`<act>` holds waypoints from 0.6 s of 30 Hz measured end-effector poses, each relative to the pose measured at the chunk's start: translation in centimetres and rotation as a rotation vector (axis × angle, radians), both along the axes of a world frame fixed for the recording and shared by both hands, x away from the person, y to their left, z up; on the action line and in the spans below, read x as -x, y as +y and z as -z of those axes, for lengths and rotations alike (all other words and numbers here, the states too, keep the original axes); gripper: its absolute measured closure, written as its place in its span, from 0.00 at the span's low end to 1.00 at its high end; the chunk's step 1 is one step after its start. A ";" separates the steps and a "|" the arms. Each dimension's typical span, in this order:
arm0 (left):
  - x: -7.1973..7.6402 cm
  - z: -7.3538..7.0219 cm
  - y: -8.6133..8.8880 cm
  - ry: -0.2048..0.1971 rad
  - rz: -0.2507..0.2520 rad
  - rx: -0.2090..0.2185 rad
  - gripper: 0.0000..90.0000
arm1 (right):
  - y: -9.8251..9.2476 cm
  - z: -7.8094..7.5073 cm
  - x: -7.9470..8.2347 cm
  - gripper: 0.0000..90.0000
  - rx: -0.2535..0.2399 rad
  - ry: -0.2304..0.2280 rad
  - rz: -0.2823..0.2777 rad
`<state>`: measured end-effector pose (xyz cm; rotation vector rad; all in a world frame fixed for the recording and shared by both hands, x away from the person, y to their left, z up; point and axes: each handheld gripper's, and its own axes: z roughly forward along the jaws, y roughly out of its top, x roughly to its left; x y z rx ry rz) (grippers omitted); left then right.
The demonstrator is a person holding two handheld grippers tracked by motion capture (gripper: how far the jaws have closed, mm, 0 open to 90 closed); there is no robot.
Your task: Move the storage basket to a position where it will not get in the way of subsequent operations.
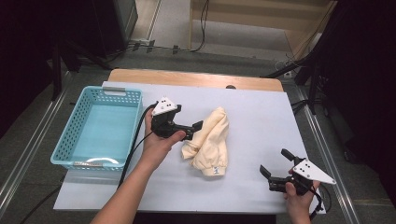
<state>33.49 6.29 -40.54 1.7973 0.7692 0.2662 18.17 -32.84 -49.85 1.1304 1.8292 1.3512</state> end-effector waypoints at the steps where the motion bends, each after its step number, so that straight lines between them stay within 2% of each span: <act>1: 0.0 -0.1 0.1 0.001 -0.006 0.000 0.00 | 0.0 0.0 0.0 0.00 0.000 0.000 0.001; 18: -0.4 -0.7 3.3 0.001 -0.076 -0.010 0.00 | -0.2 -0.1 0.1 0.00 -0.003 -0.001 0.004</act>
